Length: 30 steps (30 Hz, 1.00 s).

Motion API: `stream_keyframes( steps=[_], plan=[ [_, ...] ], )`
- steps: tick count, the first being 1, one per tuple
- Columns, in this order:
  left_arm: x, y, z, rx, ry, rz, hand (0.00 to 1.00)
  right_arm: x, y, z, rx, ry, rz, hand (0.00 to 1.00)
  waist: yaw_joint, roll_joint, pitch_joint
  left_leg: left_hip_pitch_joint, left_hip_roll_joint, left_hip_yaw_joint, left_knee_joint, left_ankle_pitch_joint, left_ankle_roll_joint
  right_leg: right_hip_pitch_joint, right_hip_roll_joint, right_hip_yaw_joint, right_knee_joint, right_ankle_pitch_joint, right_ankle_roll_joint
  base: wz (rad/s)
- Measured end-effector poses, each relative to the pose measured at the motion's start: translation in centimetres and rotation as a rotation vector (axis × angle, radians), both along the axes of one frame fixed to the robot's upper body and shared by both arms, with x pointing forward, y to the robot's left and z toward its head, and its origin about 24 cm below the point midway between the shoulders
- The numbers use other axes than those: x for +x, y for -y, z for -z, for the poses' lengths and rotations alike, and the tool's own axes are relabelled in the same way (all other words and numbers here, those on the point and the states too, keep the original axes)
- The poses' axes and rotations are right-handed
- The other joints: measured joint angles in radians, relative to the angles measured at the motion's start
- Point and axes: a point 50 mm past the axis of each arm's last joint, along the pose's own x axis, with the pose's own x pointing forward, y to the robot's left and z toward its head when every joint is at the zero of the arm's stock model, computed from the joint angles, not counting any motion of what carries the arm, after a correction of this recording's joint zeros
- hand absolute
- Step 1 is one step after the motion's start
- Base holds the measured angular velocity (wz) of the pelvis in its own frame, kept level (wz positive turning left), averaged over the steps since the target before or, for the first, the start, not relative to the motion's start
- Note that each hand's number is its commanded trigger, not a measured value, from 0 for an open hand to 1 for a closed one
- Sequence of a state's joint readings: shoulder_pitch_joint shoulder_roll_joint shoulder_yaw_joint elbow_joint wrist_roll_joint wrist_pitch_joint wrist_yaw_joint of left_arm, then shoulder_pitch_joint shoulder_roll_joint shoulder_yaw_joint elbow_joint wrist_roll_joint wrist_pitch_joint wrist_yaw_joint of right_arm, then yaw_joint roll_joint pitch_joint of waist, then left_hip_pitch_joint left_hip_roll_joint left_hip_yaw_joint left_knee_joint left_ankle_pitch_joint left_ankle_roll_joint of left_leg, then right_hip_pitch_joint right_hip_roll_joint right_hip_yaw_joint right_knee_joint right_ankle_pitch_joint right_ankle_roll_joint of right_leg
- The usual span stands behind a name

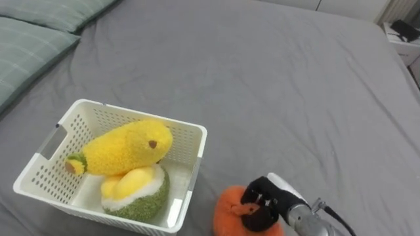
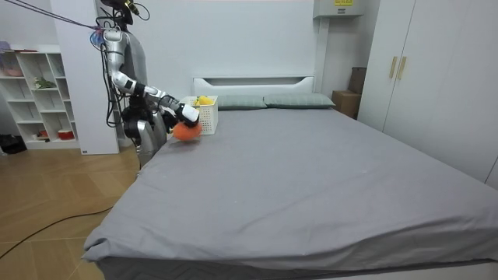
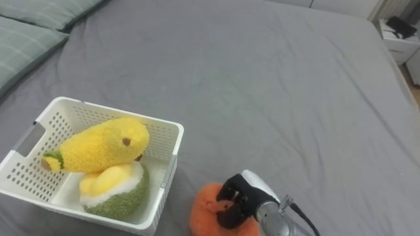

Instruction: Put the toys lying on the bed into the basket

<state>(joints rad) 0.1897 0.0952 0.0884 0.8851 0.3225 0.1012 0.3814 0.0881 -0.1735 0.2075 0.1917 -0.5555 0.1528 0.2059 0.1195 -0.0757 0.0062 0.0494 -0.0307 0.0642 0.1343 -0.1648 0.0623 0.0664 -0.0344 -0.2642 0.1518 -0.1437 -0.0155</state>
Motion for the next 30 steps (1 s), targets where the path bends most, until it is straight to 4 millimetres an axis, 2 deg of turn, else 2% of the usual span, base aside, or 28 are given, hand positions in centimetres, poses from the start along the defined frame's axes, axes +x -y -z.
stream_keyframes(
  steps=[4,5,10,12,16,19,23,27,30],
  plan=[
    [-0.2,-0.3,0.0,0.003,-0.002,-0.019,0.00,1.7,0.8,-3.1,0.007,0.139,0.027,1.00,0.008,-0.011,0.0066,0.001,0.001,0.004,0.002,0.000,0.000,-0.001,0.001,0.003,-0.001,0.000,0.000,-0.03],
    [-0.3,-0.3,0.0,0.003,-0.005,-0.021,0.00,2.1,1.0,-4.0,0.007,0.176,0.034,1.00,0.014,-0.016,0.0039,0.004,0.001,0.005,0.001,0.000,0.000,-0.001,0.001,0.004,0.000,0.000,0.000,-0.06],
    [-0.8,-0.9,0.0,0.012,-0.015,-0.055,0.00,4.3,1.7,-7.5,0.002,0.318,0.052,1.00,0.022,-0.020,0.0020,0.011,0.001,0.013,-0.004,0.000,0.000,0.001,0.002,0.013,0.000,0.000,0.001,-0.05],
    [-1.1,-1.2,0.0,0.020,-0.019,-0.067,0.00,5.0,1.4,-9.4,0.014,0.392,0.046,1.00,0.021,-0.024,0.0004,0.012,0.002,0.013,-0.005,0.000,0.000,0.001,0.001,0.012,0.000,0.000,0.001,0.00],
    [-1.1,-1.3,-0.1,0.025,-0.018,-0.067,0.00,6.3,0.8,-11.3,0.043,0.468,0.030,1.00,0.032,-0.034,-0.0053,0.016,0.002,0.012,-0.004,0.000,0.000,0.006,0.002,0.014,0.000,0.000,0.001,0.00],
    [-0.7,-1.2,-0.2,0.028,-0.008,-0.058,0.00,6.8,-0.3,-13.0,0.060,0.531,-0.007,1.00,0.047,-0.038,-0.0051,0.016,0.002,0.012,-0.003,0.000,0.000,0.007,0.000,0.012,0.000,0.001,0.001,0.00],
    [-0.2,-1.2,-0.3,0.039,0.003,-0.037,0.00,7.0,-2.7,-15.9,0.105,0.644,-0.101,1.00,0.074,-0.031,-0.0008,0.015,0.002,0.011,-0.004,0.000,0.000,0.007,0.000,0.011,0.001,0.001,0.001,0.01],
    [0.0,-1.1,-0.3,0.047,-0.003,-0.009,0.00,7.1,-5.6,-18.6,0.122,0.727,-0.232,1.00,0.091,-0.037,-0.0032,-0.007,0.000,-0.012,0.000,0.000,0.000,-0.003,-0.002,-0.015,0.001,0.001,0.001,0.14],
    [0.1,-1.0,-0.3,0.049,-0.010,0.005,0.00,6.5,-7.2,-19.3,0.137,0.740,-0.321,1.00,0.137,-0.041,-0.0053,-0.012,0.000,-0.013,0.001,0.000,0.000,-0.011,0.000,-0.014,0.000,0.001,0.001,0.03]
  ],
)
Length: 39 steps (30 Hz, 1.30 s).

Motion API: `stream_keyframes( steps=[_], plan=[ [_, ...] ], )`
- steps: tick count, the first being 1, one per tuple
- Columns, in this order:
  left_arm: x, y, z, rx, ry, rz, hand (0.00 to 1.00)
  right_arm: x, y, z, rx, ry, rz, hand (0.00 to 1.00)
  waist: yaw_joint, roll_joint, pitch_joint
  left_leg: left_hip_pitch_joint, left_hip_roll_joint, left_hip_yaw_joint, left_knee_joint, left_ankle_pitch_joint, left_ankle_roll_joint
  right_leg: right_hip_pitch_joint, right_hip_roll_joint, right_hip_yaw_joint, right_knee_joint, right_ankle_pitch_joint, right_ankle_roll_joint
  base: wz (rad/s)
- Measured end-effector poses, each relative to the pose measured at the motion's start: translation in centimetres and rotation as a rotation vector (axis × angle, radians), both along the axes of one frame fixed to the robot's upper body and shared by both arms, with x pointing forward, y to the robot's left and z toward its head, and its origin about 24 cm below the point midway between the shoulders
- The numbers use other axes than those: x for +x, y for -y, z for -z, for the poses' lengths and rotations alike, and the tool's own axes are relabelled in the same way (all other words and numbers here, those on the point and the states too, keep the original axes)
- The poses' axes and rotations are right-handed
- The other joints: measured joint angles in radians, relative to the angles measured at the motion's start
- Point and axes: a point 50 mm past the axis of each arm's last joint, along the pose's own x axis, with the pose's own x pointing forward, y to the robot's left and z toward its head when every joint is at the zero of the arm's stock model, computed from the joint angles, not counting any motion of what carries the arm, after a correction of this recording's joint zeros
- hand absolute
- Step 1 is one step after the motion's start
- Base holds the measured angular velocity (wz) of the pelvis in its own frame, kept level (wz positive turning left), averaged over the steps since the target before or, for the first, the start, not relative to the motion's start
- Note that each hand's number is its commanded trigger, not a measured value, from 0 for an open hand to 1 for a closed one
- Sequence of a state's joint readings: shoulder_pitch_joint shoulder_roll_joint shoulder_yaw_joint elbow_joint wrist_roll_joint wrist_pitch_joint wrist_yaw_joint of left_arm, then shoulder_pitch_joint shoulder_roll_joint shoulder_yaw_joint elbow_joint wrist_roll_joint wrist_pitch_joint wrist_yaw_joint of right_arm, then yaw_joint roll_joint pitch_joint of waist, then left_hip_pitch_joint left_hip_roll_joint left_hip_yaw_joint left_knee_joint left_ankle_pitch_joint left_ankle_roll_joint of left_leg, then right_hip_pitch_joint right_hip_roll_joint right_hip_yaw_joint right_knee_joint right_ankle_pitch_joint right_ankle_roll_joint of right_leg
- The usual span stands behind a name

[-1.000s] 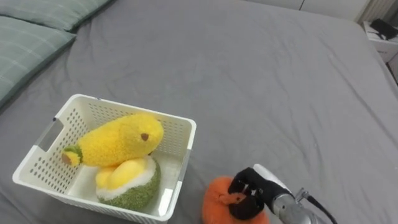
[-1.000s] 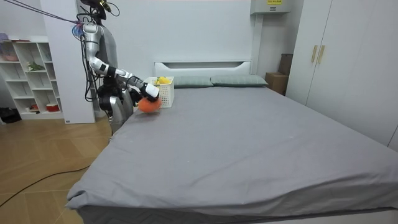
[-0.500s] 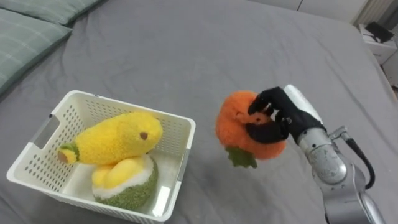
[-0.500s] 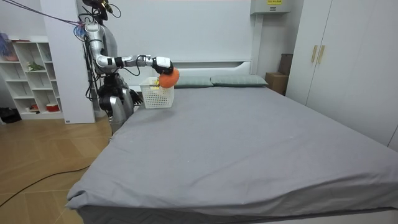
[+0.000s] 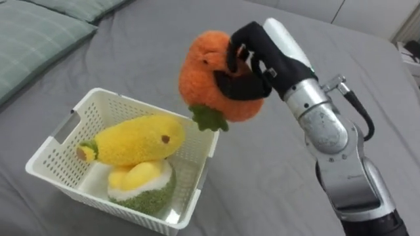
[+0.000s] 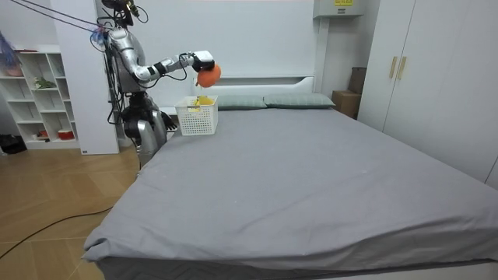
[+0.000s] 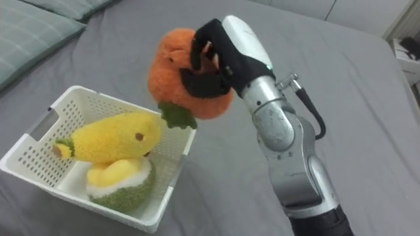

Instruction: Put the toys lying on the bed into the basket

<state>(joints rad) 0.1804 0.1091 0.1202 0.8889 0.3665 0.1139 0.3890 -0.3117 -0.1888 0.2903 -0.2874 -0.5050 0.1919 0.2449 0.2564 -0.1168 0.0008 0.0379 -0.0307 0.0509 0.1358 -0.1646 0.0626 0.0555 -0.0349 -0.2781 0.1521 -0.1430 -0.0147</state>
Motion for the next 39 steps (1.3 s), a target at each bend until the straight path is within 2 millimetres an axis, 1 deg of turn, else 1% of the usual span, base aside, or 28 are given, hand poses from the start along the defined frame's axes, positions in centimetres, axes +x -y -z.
stream_keyframes(
  steps=[1,2,3,4,5,6,7,9,11,13,16,18,23,26,28,30,31,35,37,38,39],
  plan=[
    [0.0,0.0,0.0,0.001,-0.004,0.006,0.00,-0.1,-0.4,0.0,-0.002,-0.003,-0.014,1.00,0.006,0.000,0.0003,0.000,0.000,0.000,0.000,0.000,0.000,0.001,0.000,0.000,0.000,0.000,0.000,0.05],
    [0.0,0.1,0.0,0.001,-0.011,0.012,0.00,-0.2,-1.3,0.1,-0.011,-0.011,-0.041,1.00,0.023,0.001,0.0006,-0.001,0.000,-0.005,0.000,0.000,0.000,0.001,0.000,-0.003,0.000,0.000,0.000,0.10],
    [0.1,0.1,0.1,0.003,-0.018,0.026,0.00,-0.4,-2.1,0.2,-0.022,-0.022,-0.071,1.00,0.033,0.000,0.0005,-0.005,0.000,-0.010,0.000,0.000,0.000,0.001,-0.001,-0.015,-0.001,0.000,0.000,0.14],
    [0.2,0.2,0.1,0.006,-0.021,0.037,0.00,-0.5,-2.5,0.2,-0.029,-0.026,-0.089,0.95,0.038,0.000,0.0005,-0.007,0.000,-0.014,0.000,0.000,0.000,0.000,-0.002,-0.024,-0.001,0.000,0.000,0.20],
    [0.4,0.3,0.0,0.006,-0.020,0.046,0.00,-0.7,-3.2,0.3,-0.042,-0.032,-0.118,0.59,0.049,-0.002,0.0014,-0.010,-0.001,-0.024,0.000,0.000,0.000,0.000,-0.005,-0.030,-0.001,0.000,0.000,0.21],
    [0.6,0.4,0.0,0.006,-0.019,0.060,0.00,-0.8,-3.7,0.3,-0.052,-0.035,-0.145,0.27,0.059,-0.005,0.0036,-0.012,-0.002,-0.029,0.000,0.000,0.000,0.000,-0.008,-0.033,-0.001,0.000,0.001,0.18],
    [0.7,0.5,0.0,0.007,-0.019,0.064,0.00,-0.8,-4.1,0.4,-0.058,-0.038,-0.159,0.00,0.066,-0.006,0.0052,-0.013,-0.001,-0.030,0.000,0.000,0.000,0.000,-0.008,-0.033,-0.002,-0.001,0.001,0.08],
    [1.3,0.6,-0.1,0.008,-0.007,0.077,0.00,-0.7,-5.3,0.8,-0.090,-0.059,-0.202,0.00,0.092,-0.016,0.0133,-0.017,-0.001,-0.032,0.000,0.001,0.000,-0.005,-0.008,-0.033,-0.002,-0.001,0.002,0.04],
    [1.8,0.6,-0.2,0.011,0.002,0.087,0.00,-0.7,-5.7,1.5,-0.113,-0.094,-0.226,0.00,0.109,-0.024,0.0149,-0.017,-0.002,-0.036,0.000,0.001,0.000,-0.005,-0.008,-0.035,-0.003,-0.001,0.002,0.06],
    [2.1,0.4,-0.3,0.018,0.006,0.097,0.00,-0.5,-6.0,2.2,-0.126,-0.131,-0.236,0.00,0.114,-0.031,0.0159,-0.017,-0.003,-0.040,0.001,0.001,0.000,-0.004,-0.009,-0.037,-0.003,-0.001,0.002,0.06],
    [2.6,0.3,-0.5,0.022,0.016,0.098,0.00,-0.1,-5.8,3.3,-0.163,-0.182,-0.222,0.00,0.124,-0.039,0.0197,-0.020,-0.005,-0.043,0.002,0.002,0.001,-0.002,-0.011,-0.037,-0.003,-0.001,0.002,0.00],
    [2.8,0.2,-0.5,0.023,0.015,0.097,0.00,0.1,-5.6,3.8,-0.187,-0.196,-0.210,0.00,0.122,-0.039,0.0203,-0.025,-0.009,-0.049,0.005,0.002,0.002,-0.003,-0.013,-0.037,-0.003,-0.002,0.003,0.03],
    [2.7,0.1,-0.5,0.034,0.002,0.098,0.00,0.2,-5.4,3.9,-0.215,-0.183,-0.190,0.00,0.109,-0.036,0.0223,-0.034,-0.016,-0.064,0.014,0.002,0.004,-0.003,-0.015,-0.042,-0.003,-0.004,0.007,0.09],
    [2.6,0.2,-0.4,0.038,-0.011,0.101,0.00,0.2,-5.3,3.9,-0.214,-0.183,-0.187,0.00,0.101,-0.033,0.0247,-0.031,-0.017,-0.064,0.016,0.003,0.005,-0.003,-0.015,-0.039,-0.002,-0.004,0.007,0.02],
    [2.6,0.2,-0.4,0.040,-0.010,0.100,0.00,0.2,-5.2,4.0,-0.215,-0.186,-0.184,0.00,0.096,-0.032,0.0248,-0.031,-0.017,-0.064,0.016,0.003,0.005,-0.002,-0.015,-0.038,-0.002,-0.004,0.007,0.00],
    [2.6,0.2,-0.4,0.038,-0.010,0.098,0.00,0.3,-5.0,4.0,-0.219,-0.186,-0.177,0.00,0.084,-0.030,0.0247,-0.034,-0.017,-0.064,0.017,0.003,0.005,-0.002,-0.015,-0.036,-0.002,-0.004,0.007,0.00],
    [2.6,0.2,-0.4,0.037,-0.011,0.097,0.00,0.3,-4.9,4.0,-0.218,-0.187,-0.175,0.00,0.081,-0.029,0.0244,-0.034,-0.017,-0.064,0.017,0.003,0.005,-0.002,-0.015,-0.035,-0.002,-0.004,0.007,0.00],
    [2.5,0.3,-0.3,0.034,-0.014,0.092,0.00,0.6,-3.3,4.3,-0.182,-0.213,-0.125,0.00,0.068,-0.021,0.0213,-0.034,-0.017,-0.063,0.017,0.003,0.005,-0.003,-0.015,-0.033,-0.002,-0.004,0.007,0.00],
    [2.4,0.2,-0.3,0.032,-0.014,0.080,0.00,0.7,-2.7,4.5,-0.151,-0.230,-0.104,0.00,0.058,-0.018,0.0187,-0.027,-0.016,-0.056,0.016,0.003,0.005,-0.004,-0.015,-0.024,-0.002,-0.004,0.007,-0.07],
    [2.3,0.3,-0.3,0.030,-0.015,0.076,0.00,0.6,-2.3,4.6,-0.136,-0.230,-0.085,0.00,0.052,-0.016,0.0155,-0.026,-0.016,-0.054,0.016,0.003,0.005,-0.004,-0.015,-0.022,-0.002,-0.004,0.007,-0.10],
    [2.3,0.3,-0.3,0.028,-0.015,0.075,0.00,0.4,-2.0,4.7,-0.122,-0.227,-0.070,0.00,0.047,-0.015,0.0143,-0.025,-0.015,-0.050,0.016,0.004,0.006,-0.004,-0.016,-0.019,-0.002,-0.004,0.007,-0.10]
  ],
)
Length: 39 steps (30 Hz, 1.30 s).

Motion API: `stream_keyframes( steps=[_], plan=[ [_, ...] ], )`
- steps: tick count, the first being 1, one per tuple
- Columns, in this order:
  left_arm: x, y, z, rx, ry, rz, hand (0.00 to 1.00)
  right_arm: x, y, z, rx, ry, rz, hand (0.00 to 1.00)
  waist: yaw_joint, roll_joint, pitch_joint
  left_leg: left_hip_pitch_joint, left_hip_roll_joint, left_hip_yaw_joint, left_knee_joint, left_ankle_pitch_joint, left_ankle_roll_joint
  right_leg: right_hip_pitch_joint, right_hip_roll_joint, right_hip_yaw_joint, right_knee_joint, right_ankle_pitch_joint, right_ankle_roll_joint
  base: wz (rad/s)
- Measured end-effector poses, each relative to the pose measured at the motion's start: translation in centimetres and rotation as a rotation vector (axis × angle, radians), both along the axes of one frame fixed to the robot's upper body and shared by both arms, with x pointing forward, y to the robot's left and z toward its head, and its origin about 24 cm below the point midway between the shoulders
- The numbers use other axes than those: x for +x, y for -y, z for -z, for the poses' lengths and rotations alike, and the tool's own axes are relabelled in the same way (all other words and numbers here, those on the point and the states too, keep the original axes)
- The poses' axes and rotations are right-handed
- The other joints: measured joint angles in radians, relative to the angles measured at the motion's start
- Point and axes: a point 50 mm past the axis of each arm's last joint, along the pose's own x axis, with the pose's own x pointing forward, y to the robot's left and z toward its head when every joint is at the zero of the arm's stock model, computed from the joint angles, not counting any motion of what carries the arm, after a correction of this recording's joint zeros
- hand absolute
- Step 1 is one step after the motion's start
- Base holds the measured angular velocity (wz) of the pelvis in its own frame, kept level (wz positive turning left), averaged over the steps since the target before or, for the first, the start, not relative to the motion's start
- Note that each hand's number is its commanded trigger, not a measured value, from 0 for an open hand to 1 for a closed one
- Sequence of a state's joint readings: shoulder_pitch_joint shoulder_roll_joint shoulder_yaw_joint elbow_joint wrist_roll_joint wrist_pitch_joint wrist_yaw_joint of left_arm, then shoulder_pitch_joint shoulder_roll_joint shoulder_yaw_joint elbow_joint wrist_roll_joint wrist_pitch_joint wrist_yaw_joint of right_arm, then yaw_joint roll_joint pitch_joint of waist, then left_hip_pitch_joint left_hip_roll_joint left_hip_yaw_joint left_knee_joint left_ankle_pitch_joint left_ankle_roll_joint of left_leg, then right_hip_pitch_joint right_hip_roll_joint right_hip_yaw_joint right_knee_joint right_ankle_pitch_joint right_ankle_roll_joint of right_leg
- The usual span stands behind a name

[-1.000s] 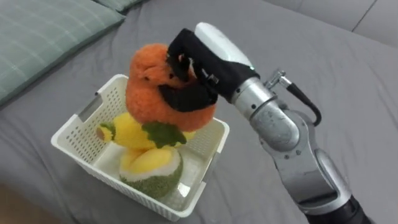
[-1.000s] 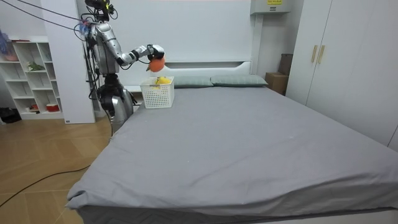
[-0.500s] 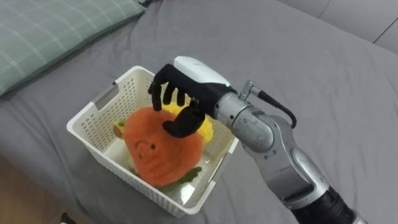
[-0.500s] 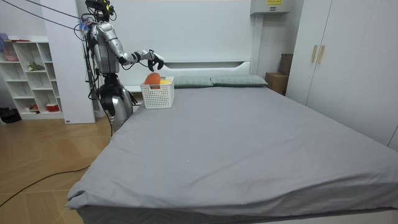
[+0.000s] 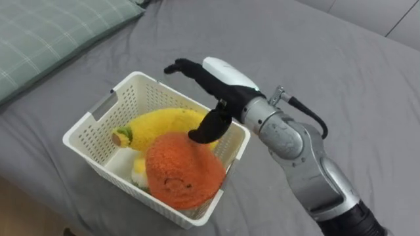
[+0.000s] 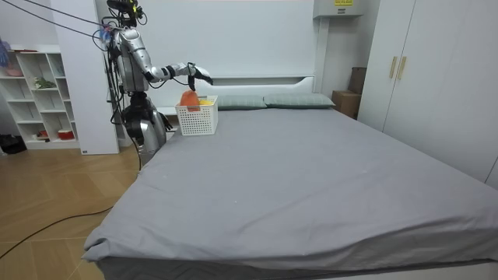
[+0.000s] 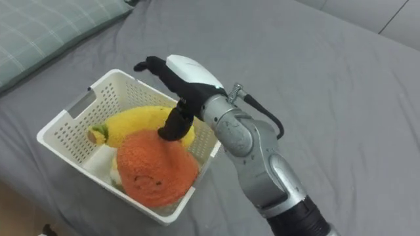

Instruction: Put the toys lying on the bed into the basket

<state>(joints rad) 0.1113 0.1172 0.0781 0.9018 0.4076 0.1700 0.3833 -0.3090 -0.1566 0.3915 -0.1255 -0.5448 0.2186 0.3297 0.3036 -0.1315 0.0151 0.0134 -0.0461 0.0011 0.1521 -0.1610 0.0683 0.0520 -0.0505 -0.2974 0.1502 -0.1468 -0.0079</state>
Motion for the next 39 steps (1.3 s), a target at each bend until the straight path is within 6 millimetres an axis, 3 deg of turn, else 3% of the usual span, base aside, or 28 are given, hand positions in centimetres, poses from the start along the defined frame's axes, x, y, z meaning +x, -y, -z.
stream_keyframes(
  steps=[4,10,15,20,22,24,27,31,34,36,37,39],
  plan=[
    [0.0,0.0,0.0,-0.008,0.013,-0.030,0.00,-0.1,1.3,0.3,0.024,0.010,0.063,0.00,-0.015,0.003,-0.0019,0.007,0.003,0.020,-0.002,0.000,0.000,0.001,0.002,0.022,0.000,0.000,0.000,-0.14],
    [-2.1,-1.0,0.2,0.008,-0.010,-0.111,0.00,-0.5,6.6,0.1,0.145,0.063,0.281,0.00,-0.091,0.009,-0.0072,0.018,0.004,0.036,-0.002,0.000,0.001,0.005,0.001,0.038,0.002,0.002,0.003,-0.06],
    [-4.4,-1.5,0.3,0.033,-0.019,-0.158,0.00,-2.8,11.7,2.7,0.227,0.030,0.518,0.00,-0.184,0.029,-0.0143,0.049,0.012,0.079,-0.011,-0.004,0.005,0.017,0.006,0.077,0.004,0.006,0.004,-0.19],
    [-5.6,-1.7,0.3,0.053,-0.002,-0.179,0.00,-5.6,16.1,4.5,0.308,0.024,0.749,0.00,-0.229,0.061,-0.0181,0.075,0.024,0.138,-0.023,-0.015,0.001,0.015,0.018,0.139,0.016,0.010,0.001,-0.40],
    [-5.9,-1.7,0.3,0.069,-0.002,-0.183,0.00,-6.3,17.4,5.1,0.349,0.020,0.826,0.00,-0.260,0.071,-0.0145,0.081,0.028,0.152,-0.022,-0.018,0.000,0.015,0.022,0.151,0.019,0.011,0.000,-0.27],
    [-6.0,-1.7,0.3,0.085,0.000,-0.189,0.00,-6.9,19.1,6.8,0.385,-0.009,0.942,0.00,-0.299,0.071,-0.0152,0.081,0.031,0.164,-0.020,-0.020,-0.001,0.012,0.025,0.160,0.021,0.012,-0.002,-0.13],
    [-5.9,-1.7,0.3,0.084,0.003,-0.188,0.00,-8.4,20.8,8.9,0.406,-0.068,1.076,0.00,-0.311,0.071,-0.0172,0.085,0.035,0.180,-0.021,-0.023,-0.004,0.010,0.030,0.178,0.020,0.012,-0.002,-0.17],
    [-6.5,-1.7,0.4,0.085,-0.015,-0.191,0.00,-11.9,22.7,13.9,0.425,-0.242,1.297,0.00,-0.329,0.064,-0.0214,0.087,0.037,0.188,-0.019,-0.025,-0.006,0.008,0.035,0.191,0.018,0.013,-0.003,-0.08],
    [-6.5,-1.7,0.4,0.085,-0.015,-0.192,0.00,-15.1,23.1,17.8,0.401,-0.414,1.425,0.00,-0.334,0.065,-0.0207,0.087,0.037,0.190,-0.020,-0.026,-0.006,0.005,0.035,0.191,0.016,0.013,-0.003,-0.01],
    [-6.9,-1.6,0.6,0.080,-0.034,-0.193,0.00,-18.7,22.7,21.1,0.400,-0.603,1.535,0.00,-0.329,0.065,-0.0212,0.092,0.038,0.190,-0.024,-0.027,-0.006,0.007,0.036,0.192,0.016,0.012,-0.003,0.00],
    [-6.9,-1.5,0.7,0.077,-0.041,-0.194,0.00,-19.6,22.5,21.9,0.401,-0.653,1.558,0.00,-0.328,0.065,-0.0212,0.094,0.038,0.190,-0.025,-0.028,-0.006,0.008,0.036,0.192,0.016,0.012,-0.004,-0.07],
    [-7.8,-1.3,1.0,0.068,-0.073,-0.203,0.00,-23.5,21.4,24.2,0.404,-0.836,1.638,0.00,-0.327,0.066,-0.0173,0.102,0.039,0.189,-0.025,-0.038,-0.008,0.021,0.038,0.192,0.009,0.009,-0.003,-0.04]
  ],
)
